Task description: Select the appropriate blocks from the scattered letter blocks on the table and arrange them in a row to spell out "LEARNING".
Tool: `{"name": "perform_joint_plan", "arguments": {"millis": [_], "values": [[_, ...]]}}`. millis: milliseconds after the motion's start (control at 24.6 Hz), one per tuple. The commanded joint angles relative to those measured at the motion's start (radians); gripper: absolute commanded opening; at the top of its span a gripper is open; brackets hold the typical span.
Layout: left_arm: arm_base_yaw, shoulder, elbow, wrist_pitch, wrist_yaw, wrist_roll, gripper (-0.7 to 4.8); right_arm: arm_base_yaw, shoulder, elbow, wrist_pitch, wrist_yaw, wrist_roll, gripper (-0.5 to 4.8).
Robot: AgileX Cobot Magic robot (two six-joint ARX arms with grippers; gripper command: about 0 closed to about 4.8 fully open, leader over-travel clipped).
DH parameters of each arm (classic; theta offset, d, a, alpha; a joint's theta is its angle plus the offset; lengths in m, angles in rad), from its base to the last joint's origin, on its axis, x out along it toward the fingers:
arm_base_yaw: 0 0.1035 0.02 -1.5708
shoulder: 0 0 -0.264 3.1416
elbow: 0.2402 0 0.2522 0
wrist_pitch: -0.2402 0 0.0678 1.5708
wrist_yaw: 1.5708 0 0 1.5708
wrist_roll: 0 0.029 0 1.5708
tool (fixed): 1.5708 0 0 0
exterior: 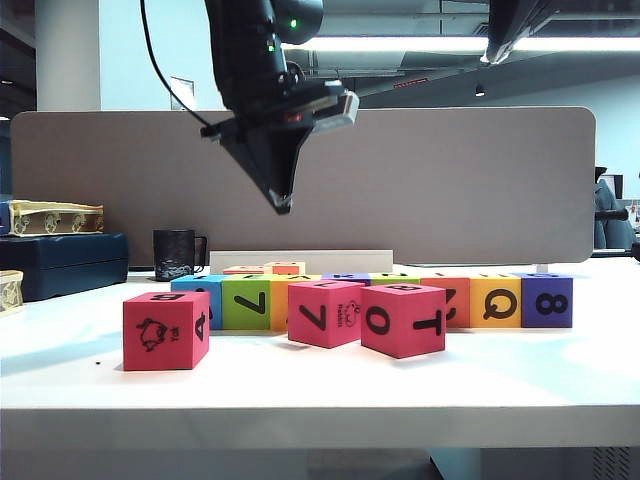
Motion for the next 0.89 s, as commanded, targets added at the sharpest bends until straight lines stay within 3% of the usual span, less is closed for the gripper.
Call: {"name": "perform_joint_plan", "arguments": {"millis": [41,325,895], "values": [[-0.01,-0.005,-0.035,0.009,-0.003,0.002,-0.05,0.0,-0.003,0.006,0.01,0.001,-0.027,-0.02],[-0.065,0.013,-0.036,0.122,0.014,0.003,-0.05,0.0,-0.003,0.006,0.016,0.002,-0.029,-0.02],[-0.076,0.115,-0.036,0.223,0.018,0.003,-0.05,0.0,-0.005,0.006,0.016,0.001,-0.029,-0.02]]}}
